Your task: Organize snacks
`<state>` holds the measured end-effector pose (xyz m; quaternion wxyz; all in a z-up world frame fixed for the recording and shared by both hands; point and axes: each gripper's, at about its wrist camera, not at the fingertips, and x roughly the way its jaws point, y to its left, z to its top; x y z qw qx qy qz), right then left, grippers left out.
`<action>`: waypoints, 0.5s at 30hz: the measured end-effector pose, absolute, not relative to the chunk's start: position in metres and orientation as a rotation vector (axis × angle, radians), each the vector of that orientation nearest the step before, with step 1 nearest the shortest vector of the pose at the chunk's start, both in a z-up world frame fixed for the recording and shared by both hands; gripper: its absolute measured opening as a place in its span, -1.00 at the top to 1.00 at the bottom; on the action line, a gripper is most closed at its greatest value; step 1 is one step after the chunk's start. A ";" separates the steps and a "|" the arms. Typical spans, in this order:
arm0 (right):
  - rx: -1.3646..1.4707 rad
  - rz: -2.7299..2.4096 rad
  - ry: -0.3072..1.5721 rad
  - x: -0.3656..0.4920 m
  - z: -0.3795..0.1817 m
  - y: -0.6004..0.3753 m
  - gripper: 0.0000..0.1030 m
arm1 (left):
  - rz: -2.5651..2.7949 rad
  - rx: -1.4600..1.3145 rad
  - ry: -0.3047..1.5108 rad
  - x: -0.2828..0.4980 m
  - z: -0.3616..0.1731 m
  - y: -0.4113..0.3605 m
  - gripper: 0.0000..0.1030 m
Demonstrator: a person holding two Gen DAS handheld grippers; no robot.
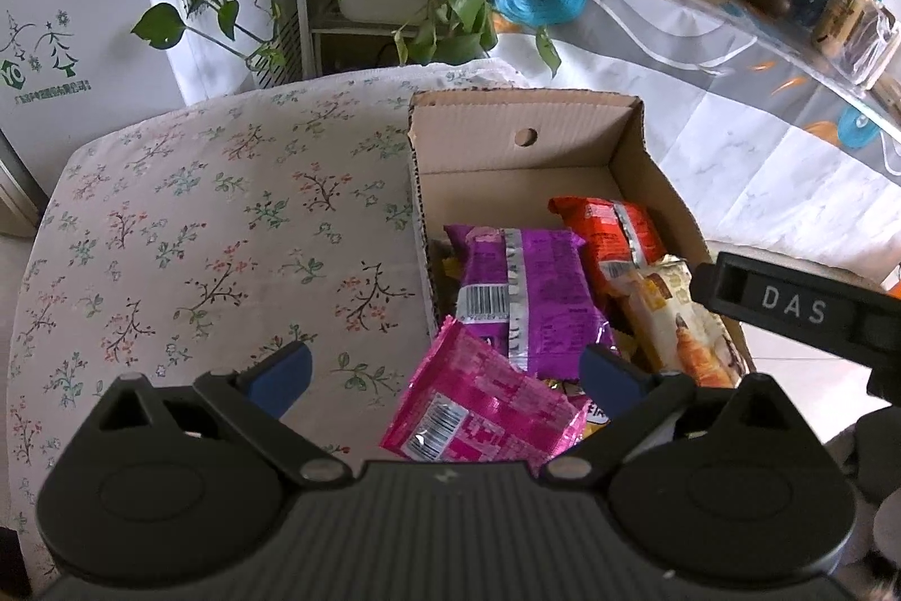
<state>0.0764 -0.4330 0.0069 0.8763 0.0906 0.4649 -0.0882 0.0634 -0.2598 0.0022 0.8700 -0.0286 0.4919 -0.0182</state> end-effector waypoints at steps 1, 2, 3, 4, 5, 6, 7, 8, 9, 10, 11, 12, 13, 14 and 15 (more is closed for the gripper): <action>0.188 -0.183 0.971 0.077 0.007 -0.433 -0.96 | -0.037 -0.060 1.033 0.064 0.002 -0.260 -0.96; 0.186 -0.182 0.972 0.077 0.006 -0.433 -0.96 | -0.036 -0.059 1.036 0.064 0.001 -0.259 -0.96; 0.185 -0.180 0.973 0.077 0.006 -0.432 -0.96 | -0.035 -0.057 1.039 0.064 0.000 -0.259 -0.96; 0.183 -0.178 0.974 0.077 0.006 -0.432 -0.96 | -0.035 -0.053 1.041 0.064 -0.001 -0.259 -0.96; 0.181 -0.176 0.976 0.077 0.006 -0.432 -0.96 | -0.034 -0.049 1.042 0.064 -0.001 -0.259 -0.96; 0.180 -0.174 0.977 0.077 0.005 -0.431 -0.96 | -0.032 -0.045 1.042 0.064 -0.002 -0.259 -0.96; 0.178 -0.173 0.978 0.077 0.005 -0.431 -0.96 | -0.032 -0.042 1.042 0.064 -0.002 -0.259 -0.96; 0.176 -0.171 0.979 0.077 0.005 -0.430 -0.96 | -0.033 -0.040 1.043 0.064 -0.002 -0.259 -0.96; 0.175 -0.170 0.980 0.077 0.005 -0.430 -0.96 | -0.033 -0.038 1.044 0.065 -0.002 -0.259 -0.96; 0.173 -0.169 0.982 0.077 0.005 -0.429 -0.96 | -0.032 -0.036 1.045 0.066 -0.003 -0.259 -0.96; 0.170 -0.167 0.984 0.078 0.004 -0.430 -0.96 | -0.030 -0.034 1.046 0.066 -0.003 -0.259 -0.96; 0.168 -0.167 0.986 0.078 0.004 -0.429 -0.96 | -0.030 -0.030 1.046 0.066 -0.003 -0.259 -0.96; 0.166 -0.166 0.987 0.078 0.004 -0.429 -0.96 | -0.031 -0.026 1.046 0.067 -0.003 -0.259 -0.96; 0.164 -0.164 0.987 0.078 0.004 -0.429 -0.96 | -0.031 -0.021 1.046 0.067 -0.003 -0.259 -0.96; 0.162 -0.163 0.988 0.078 0.004 -0.429 -0.96 | -0.030 -0.015 1.044 0.068 -0.003 -0.259 -0.96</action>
